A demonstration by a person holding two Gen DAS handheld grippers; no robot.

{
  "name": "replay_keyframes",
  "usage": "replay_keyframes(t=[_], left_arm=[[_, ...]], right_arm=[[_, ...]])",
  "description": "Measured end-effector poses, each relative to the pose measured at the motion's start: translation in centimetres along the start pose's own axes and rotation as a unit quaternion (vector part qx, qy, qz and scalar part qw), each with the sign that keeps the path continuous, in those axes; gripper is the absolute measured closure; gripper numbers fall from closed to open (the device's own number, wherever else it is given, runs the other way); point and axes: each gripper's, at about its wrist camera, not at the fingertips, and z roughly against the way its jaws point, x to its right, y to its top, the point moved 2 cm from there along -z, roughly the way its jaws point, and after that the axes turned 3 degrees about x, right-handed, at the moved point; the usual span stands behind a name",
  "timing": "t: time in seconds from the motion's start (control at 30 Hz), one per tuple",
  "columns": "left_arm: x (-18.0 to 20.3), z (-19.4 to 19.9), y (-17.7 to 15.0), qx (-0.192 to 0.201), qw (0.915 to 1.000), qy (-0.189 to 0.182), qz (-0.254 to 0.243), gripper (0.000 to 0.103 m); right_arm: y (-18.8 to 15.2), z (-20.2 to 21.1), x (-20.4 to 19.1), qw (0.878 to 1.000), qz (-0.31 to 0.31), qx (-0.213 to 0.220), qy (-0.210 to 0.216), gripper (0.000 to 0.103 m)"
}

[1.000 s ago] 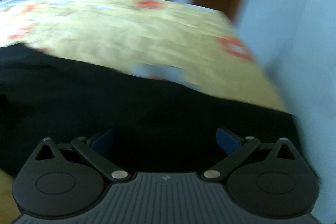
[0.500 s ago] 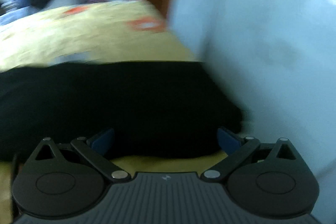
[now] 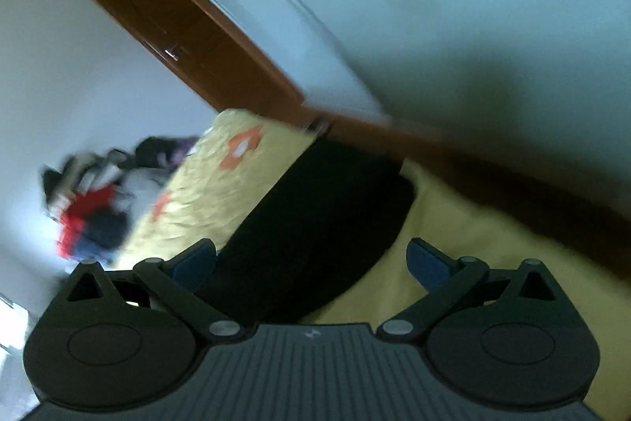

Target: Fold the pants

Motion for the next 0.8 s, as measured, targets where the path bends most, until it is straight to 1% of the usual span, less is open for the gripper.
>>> replay_keyframes(t=[0.07, 0.13, 0.2, 0.27, 0.37, 0.4, 0.43, 0.5, 0.53, 0.57, 0.63, 0.67, 0.73, 0.8], left_arm=[[0.0, 0.0, 0.0, 0.000, 1.0000, 0.000, 0.000, 0.000], [0.0, 0.0, 0.0, 0.000, 1.0000, 0.000, 0.000, 0.000], [0.0, 0.0, 0.0, 0.000, 1.0000, 0.000, 0.000, 0.000], [0.0, 0.0, 0.0, 0.000, 1.0000, 0.000, 0.000, 0.000], [0.0, 0.0, 0.0, 0.000, 1.0000, 0.000, 0.000, 0.000], [0.0, 0.0, 0.0, 0.000, 1.0000, 0.000, 0.000, 0.000], [0.0, 0.0, 0.0, 0.000, 1.0000, 0.000, 0.000, 0.000], [0.0, 0.0, 0.0, 0.000, 1.0000, -0.001, 0.000, 0.000], [0.0, 0.0, 0.0, 0.000, 1.0000, -0.001, 0.000, 0.000], [0.0, 0.0, 0.0, -0.001, 1.0000, 0.000, 0.001, 0.000], [0.0, 0.0, 0.0, -0.001, 1.0000, -0.001, 0.001, 0.000], [0.0, 0.0, 0.0, 0.000, 1.0000, -0.001, 0.001, 0.000], [0.0, 0.1, 0.0, 0.003, 1.0000, -0.001, 0.003, 0.000], [-0.3, 0.7, 0.0, 0.007, 0.9998, 0.002, 0.016, 0.002]], right_arm=[[-0.1, -0.2, 0.4, 0.999, -0.031, 0.000, 0.018, 0.000], [0.1, -0.5, 0.6, 0.999, -0.039, -0.001, 0.023, 0.000], [0.6, -1.0, 0.4, 0.998, -0.045, 0.001, 0.037, 0.000], [1.2, -2.4, -0.4, 0.999, -0.036, 0.009, 0.036, 0.000], [1.6, -5.0, -1.1, 0.999, -0.006, 0.023, 0.026, 0.000], [1.4, -4.8, -1.2, 0.999, 0.003, 0.029, 0.022, 0.000], [1.5, -4.9, -1.4, 0.999, 0.016, 0.036, 0.017, 0.003], [1.6, -5.7, -1.7, 0.998, 0.036, 0.045, -0.011, 0.034], [1.7, -5.9, -1.5, 0.998, 0.037, 0.045, -0.024, 0.065], [1.8, -6.0, -1.1, 0.998, 0.029, 0.043, -0.030, 0.082], [1.8, -5.9, -0.5, 0.999, 0.018, 0.042, -0.020, 0.088], [1.8, -5.7, -0.7, 0.998, 0.025, 0.045, -0.019, 0.091], [1.7, -5.1, -2.1, 0.996, 0.065, 0.057, -0.015, 0.093], [1.3, -4.2, -4.8, 0.990, 0.123, 0.067, -0.001, 0.093]])
